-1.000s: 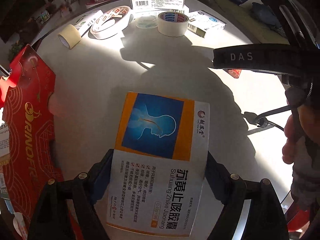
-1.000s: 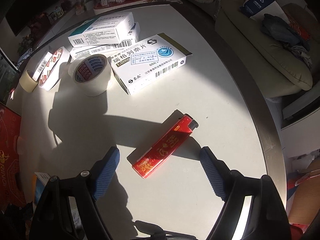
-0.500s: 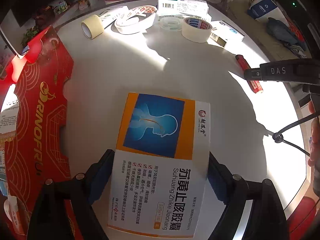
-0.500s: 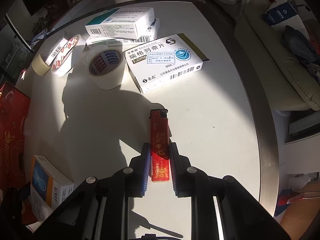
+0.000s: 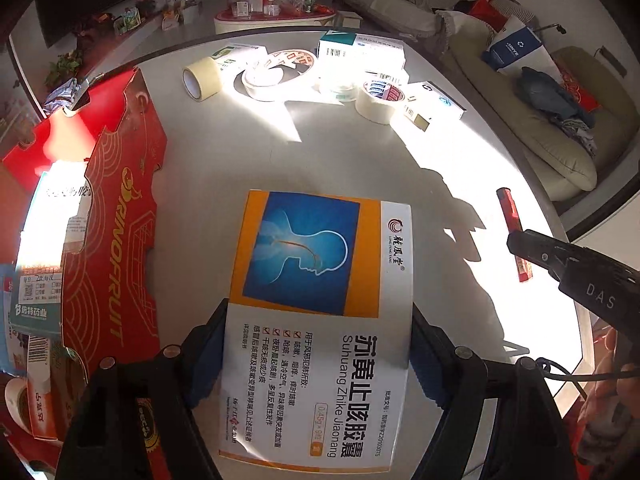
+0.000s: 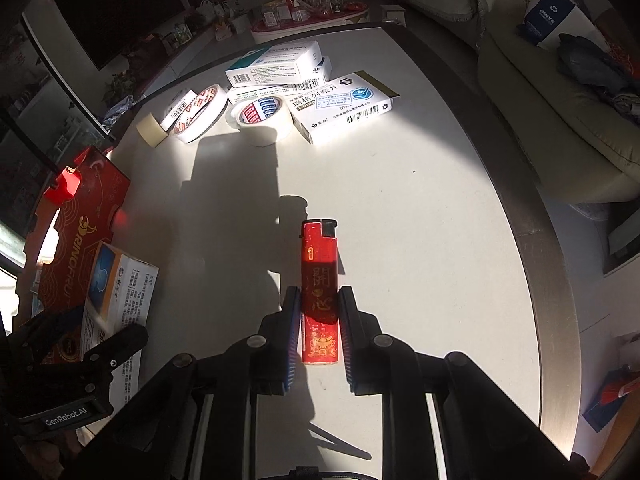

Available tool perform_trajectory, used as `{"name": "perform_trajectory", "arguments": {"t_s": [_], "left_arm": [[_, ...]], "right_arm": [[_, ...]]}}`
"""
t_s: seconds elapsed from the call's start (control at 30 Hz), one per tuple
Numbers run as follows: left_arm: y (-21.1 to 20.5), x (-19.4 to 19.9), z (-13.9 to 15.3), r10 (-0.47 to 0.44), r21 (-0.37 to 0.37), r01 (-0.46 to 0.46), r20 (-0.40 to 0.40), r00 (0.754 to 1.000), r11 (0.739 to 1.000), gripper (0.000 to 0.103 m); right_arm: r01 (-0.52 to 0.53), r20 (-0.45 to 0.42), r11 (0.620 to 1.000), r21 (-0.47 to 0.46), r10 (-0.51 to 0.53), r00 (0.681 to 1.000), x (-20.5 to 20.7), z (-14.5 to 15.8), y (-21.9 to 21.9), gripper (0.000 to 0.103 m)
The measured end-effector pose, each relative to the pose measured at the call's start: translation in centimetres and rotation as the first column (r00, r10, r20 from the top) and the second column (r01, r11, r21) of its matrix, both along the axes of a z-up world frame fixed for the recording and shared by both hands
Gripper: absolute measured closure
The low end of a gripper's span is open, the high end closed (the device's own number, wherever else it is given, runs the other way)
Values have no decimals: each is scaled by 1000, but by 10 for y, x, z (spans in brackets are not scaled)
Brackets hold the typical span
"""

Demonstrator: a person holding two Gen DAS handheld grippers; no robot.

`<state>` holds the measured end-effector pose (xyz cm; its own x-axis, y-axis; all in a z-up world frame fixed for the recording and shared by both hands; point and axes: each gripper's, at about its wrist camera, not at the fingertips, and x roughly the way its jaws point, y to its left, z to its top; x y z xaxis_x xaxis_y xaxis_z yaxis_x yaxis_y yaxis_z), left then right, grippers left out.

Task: Organize objects
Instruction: 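Carry the Suhuang box and red lighter with both tools over the tray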

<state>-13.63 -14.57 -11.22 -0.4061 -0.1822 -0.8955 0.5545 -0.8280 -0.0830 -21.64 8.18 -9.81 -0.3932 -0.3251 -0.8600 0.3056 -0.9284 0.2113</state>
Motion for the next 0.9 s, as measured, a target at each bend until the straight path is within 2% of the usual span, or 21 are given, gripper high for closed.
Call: {"name": "perform_trajectory", "arguments": {"t_s": [0.07, 0.17, 0.3, 0.43, 0.63, 0.9], "left_arm": [[2, -3, 6, -2, -11, 2, -10, 1000, 1000, 20], [12, 21, 15, -5, -42, 4, -22, 1000, 999, 20], [24, 32, 34, -23, -129, 16, -46, 999, 992, 19], [37, 40, 53, -38, -189, 24, -71, 997, 982, 19], [44, 58, 79, -41, -239, 14, -109, 993, 971, 19], [33, 103, 115, 7, -279, -53, -163, 987, 959, 19]], "right_arm": [[-15, -34, 999, -40, 13, 999, 13, 15, 0, 85], [-32, -72, 994, -104, 25, 997, 30, 33, 1, 85], [-47, -113, 983, -178, 27, 993, 49, 50, -3, 85], [-71, -161, 974, -216, 36, 986, 75, 66, -1, 85], [-91, -206, 964, -248, 40, 978, 93, 87, -7, 85], [-180, -270, 940, -290, 100, 958, 114, 120, -35, 85]]}}
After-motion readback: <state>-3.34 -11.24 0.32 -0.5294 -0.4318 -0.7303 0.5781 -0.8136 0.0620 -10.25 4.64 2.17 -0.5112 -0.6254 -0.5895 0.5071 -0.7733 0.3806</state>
